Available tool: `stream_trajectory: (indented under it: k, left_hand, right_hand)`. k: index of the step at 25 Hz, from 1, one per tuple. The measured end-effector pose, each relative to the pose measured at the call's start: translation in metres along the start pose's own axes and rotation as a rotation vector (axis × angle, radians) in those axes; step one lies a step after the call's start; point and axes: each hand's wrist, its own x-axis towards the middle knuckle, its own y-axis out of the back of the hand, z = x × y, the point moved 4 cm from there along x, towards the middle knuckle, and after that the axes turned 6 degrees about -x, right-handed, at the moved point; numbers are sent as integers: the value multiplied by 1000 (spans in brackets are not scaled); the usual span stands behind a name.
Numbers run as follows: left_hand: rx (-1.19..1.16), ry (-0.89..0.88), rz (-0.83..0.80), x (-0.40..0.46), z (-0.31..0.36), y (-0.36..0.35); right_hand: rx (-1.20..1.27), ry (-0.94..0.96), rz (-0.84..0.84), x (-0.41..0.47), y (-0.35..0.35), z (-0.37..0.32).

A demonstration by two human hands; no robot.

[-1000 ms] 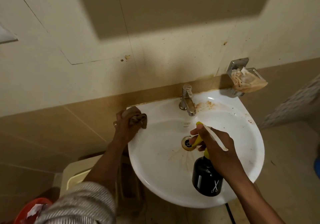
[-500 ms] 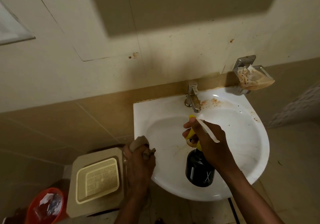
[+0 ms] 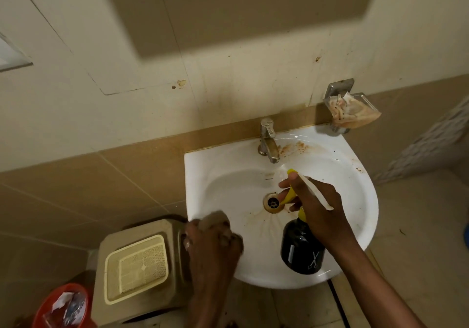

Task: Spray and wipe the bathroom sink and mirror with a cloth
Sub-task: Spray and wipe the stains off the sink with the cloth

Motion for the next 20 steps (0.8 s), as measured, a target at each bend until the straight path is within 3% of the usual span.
stream_trajectory:
  k: [3,6,9,15,20]
  left_hand:
    - [203,-207,48,59,13,-4]
    - [557,-302,-123,84,-4,-47]
    - [620,-389,-249,73,-16,-87]
    - [643,-212,-493,50,-5,-117]
    - [486,-94,-678,2,20,-145]
  right_hand:
    - [-15,-25,39,3,10,10]
    - [-6,-53,72,2,14,19]
    - [2,-55,70,3,16,23]
    - [-29,-46,63,14,27,30]
    - [10,-53,74,14,40,31]
